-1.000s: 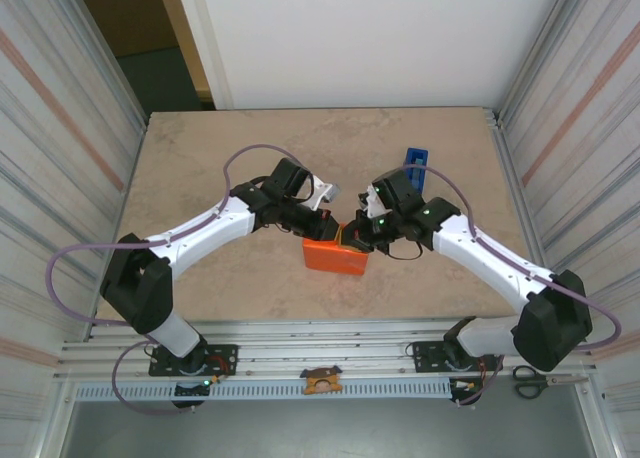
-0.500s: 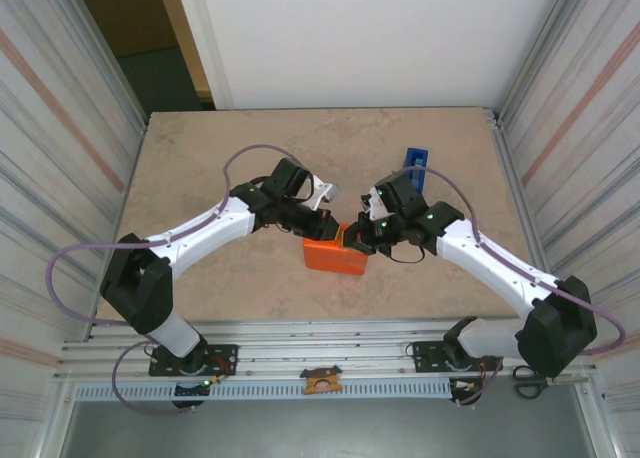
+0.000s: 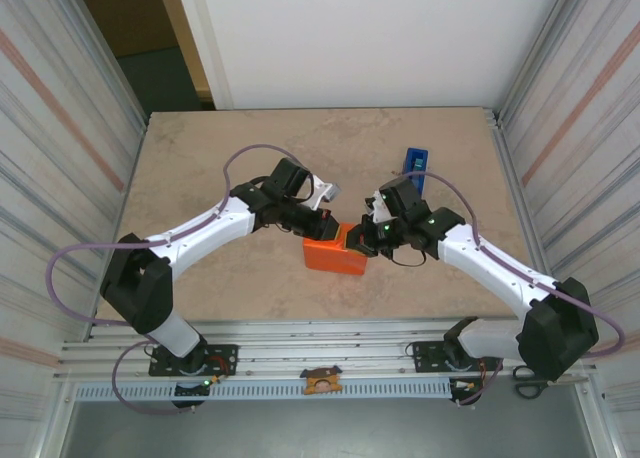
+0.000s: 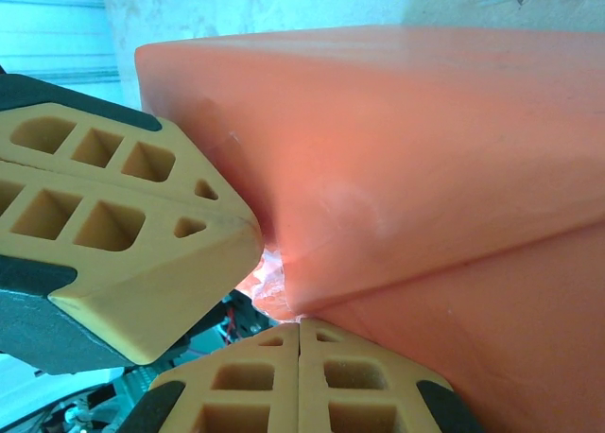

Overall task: Wrap the gift box in paper
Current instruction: Stick the wrapping paper to the gift box.

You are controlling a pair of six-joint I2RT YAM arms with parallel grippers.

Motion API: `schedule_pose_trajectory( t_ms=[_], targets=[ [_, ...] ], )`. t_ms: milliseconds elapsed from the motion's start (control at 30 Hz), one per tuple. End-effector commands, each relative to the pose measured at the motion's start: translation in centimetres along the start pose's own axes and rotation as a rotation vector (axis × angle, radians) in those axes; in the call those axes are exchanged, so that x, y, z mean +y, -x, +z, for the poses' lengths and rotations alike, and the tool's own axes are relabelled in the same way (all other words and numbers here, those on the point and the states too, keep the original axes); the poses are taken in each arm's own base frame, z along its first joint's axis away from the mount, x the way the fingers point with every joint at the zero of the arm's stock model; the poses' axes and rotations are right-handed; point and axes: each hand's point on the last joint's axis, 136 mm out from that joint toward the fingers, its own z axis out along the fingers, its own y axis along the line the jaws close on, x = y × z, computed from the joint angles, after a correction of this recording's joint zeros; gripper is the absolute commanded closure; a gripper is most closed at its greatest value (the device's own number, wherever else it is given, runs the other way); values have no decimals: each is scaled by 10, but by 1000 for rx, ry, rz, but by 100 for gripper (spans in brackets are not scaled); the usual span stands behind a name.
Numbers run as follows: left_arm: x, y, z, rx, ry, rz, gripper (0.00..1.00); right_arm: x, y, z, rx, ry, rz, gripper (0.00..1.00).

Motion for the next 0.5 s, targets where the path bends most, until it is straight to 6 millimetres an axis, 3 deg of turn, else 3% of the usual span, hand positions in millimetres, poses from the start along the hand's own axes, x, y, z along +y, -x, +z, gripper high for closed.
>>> schedule_pose_trajectory(
  t_ms=[0,167,300,467],
  targets=[
    [17,-24,5,77,46,-68,92,4,5,-16,-49,-40,-43,100],
    [17,-22,5,72,48,-68,92,22,-1,-12,-33,14,-124,100],
    [16,-21,4,69,48,-66,92,12,-12,4,-12,-11,-168,100],
    [16,-21,4,69,48,-69,92,-15,-7,11,-61,-116,-170,100]
  ],
)
